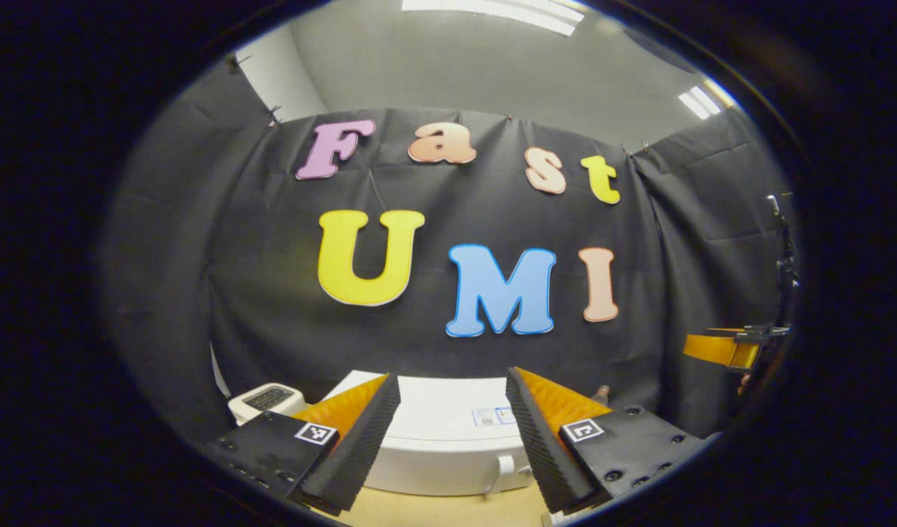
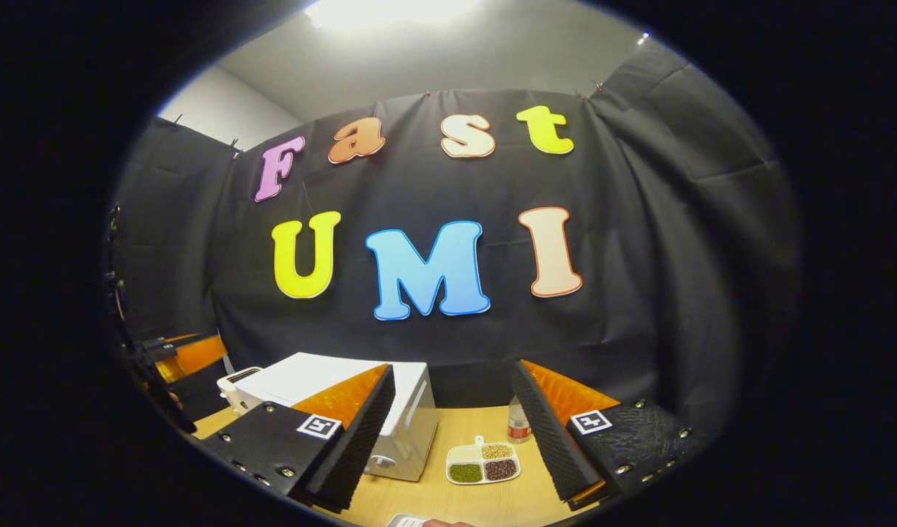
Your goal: Open the microwave oven with the left hand, put the food in, and close the microwave oven.
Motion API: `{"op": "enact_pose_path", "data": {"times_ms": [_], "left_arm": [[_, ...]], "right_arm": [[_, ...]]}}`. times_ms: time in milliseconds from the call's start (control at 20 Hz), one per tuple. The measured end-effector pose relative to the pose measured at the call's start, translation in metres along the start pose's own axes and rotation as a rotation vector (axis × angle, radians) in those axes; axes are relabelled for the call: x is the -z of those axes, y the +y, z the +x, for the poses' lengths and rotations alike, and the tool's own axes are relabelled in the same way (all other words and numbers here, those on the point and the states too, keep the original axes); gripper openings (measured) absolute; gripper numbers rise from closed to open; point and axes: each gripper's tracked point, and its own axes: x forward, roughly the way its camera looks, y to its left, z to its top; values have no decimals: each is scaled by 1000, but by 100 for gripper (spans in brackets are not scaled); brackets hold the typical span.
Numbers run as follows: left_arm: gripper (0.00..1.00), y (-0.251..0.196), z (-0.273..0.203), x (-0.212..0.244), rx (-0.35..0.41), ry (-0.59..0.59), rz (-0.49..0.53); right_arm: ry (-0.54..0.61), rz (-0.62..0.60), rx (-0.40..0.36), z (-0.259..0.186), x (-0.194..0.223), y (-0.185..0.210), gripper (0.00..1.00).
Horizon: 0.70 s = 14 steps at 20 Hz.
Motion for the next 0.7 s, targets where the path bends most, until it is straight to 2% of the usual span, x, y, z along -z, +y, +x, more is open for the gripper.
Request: {"op": "enact_pose_path", "data": {"times_ms": [150,700], "left_arm": [[96,5,-21,-32,31,-22,-4],[95,40,-65,-60,75,-59,-41]], "right_arm": [[-25,-14,30,-9,-18,11,98],[-67,-91,27,-63,-48,88,98]]}}
